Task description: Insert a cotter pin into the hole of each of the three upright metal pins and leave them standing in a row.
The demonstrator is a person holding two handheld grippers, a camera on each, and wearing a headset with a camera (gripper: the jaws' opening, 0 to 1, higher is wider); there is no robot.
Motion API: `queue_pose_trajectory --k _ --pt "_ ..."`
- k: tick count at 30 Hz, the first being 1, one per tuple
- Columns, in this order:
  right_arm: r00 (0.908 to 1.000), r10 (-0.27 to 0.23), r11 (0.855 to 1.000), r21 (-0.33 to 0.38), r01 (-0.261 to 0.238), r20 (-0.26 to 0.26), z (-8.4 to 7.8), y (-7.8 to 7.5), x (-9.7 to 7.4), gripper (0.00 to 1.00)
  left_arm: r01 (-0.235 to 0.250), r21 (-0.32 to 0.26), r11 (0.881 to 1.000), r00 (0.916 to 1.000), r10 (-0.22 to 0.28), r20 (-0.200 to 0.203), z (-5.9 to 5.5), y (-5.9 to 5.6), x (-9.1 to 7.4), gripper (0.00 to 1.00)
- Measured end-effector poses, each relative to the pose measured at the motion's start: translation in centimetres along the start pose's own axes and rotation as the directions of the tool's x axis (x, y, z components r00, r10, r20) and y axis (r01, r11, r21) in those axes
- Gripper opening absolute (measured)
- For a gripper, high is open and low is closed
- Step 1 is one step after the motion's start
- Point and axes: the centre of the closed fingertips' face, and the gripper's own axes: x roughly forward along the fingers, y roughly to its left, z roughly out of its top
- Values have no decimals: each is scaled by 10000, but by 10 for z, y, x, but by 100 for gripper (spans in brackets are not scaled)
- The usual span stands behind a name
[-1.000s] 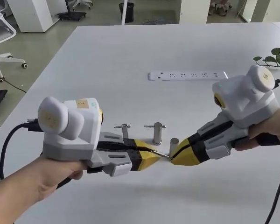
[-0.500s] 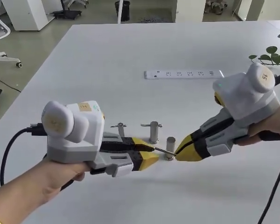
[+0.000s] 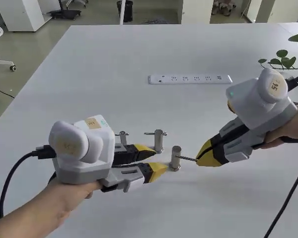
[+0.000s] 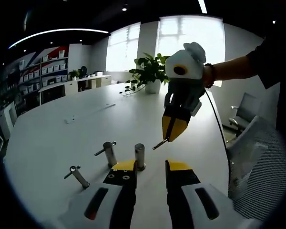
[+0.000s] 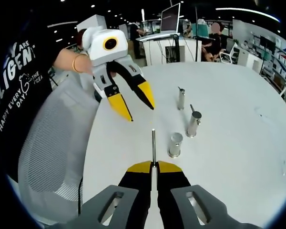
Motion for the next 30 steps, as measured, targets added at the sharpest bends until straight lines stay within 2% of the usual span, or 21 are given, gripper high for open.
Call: queue_pose_trajectory --k 4,9,19,24,30 --pt "9984 -210 9994 -301 195 -521 -8 -5 -1 0 -330 65 9994 9995 330 -17 -3 2 8 22" --pt "9946 -355 9983 -500 307 -980 -14 -11 1 0 -807 -147 9966 9967 807 -45 -6 10 18 22" --pt "9841 -723 9955 -728 611 -1624 -23 -26 -2 0 -1235 15 9923 9916 1235 -384 -13 20 39 22" --pt "9798 -820 9950 -709 701 -1823 -26 -33 -3 0 -1293 -51 9916 9907 1290 -422 -14 24 47 22" --pt "9815 -794 9949 -751 671 -1741 -22 -35 -1 0 -1266 -47 9919 9905 1262 -552 -16 26 55 20"
